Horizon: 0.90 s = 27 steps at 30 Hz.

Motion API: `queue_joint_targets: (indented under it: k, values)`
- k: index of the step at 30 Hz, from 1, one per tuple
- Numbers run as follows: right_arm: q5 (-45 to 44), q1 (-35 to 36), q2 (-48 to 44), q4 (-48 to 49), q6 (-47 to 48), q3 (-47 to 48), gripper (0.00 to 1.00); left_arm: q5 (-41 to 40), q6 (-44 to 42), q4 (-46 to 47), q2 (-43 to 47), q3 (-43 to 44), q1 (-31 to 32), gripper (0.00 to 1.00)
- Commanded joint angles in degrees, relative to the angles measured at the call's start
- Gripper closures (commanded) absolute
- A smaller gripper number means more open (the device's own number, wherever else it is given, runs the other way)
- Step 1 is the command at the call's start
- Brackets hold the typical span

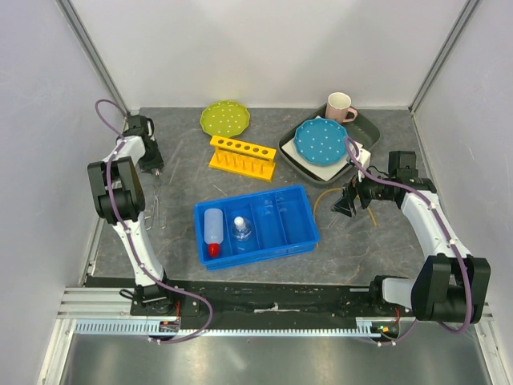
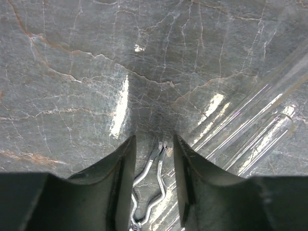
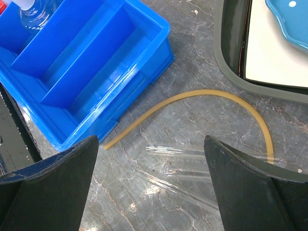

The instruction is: Organize the chemistry lab equipment

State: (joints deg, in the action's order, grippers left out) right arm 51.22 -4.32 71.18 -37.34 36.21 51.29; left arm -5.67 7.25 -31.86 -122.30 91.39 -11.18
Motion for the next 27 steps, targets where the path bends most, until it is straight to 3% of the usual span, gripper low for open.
queue_joint_targets:
  k: [1, 7, 9, 13, 20, 27]
  values:
    - [2.83, 0.19, 0.54, 0.34, 1.5, 0.3, 0.02, 0.75, -1.97, -0.58, -1.1, 2.38, -0.25, 0.59]
    - [2.92, 0.1, 0.98, -0.01, 1.68, 0.48, 0.02, 0.14, -2.32, -0.4, -1.1, 1.68, -0.25, 0.63]
    - [3.01, 0.19, 1.33, -0.19, 1.94, 0.48, 0.02, -0.04, -2.5, -0.49, -0.92, 1.68, -0.25, 0.7]
    - [3.01, 0.1, 1.33, -0.36, 2.2, 0.48, 0.02, -0.39, -3.2, 0.04, 0.04, 1.24, -0.25, 0.75]
    - [3.09, 0.1, 1.24, -0.8, 2.82, 0.3, 0.02, -2.94, -3.99, 1.27, 2.06, 0.8, -0.25, 0.96]
    - [3.97, 0.19, 1.24, -1.33, 3.43, 0.22, 0.02, -6.63, -5.13, 3.9, 7.33, -2.7, -0.25, 0.98]
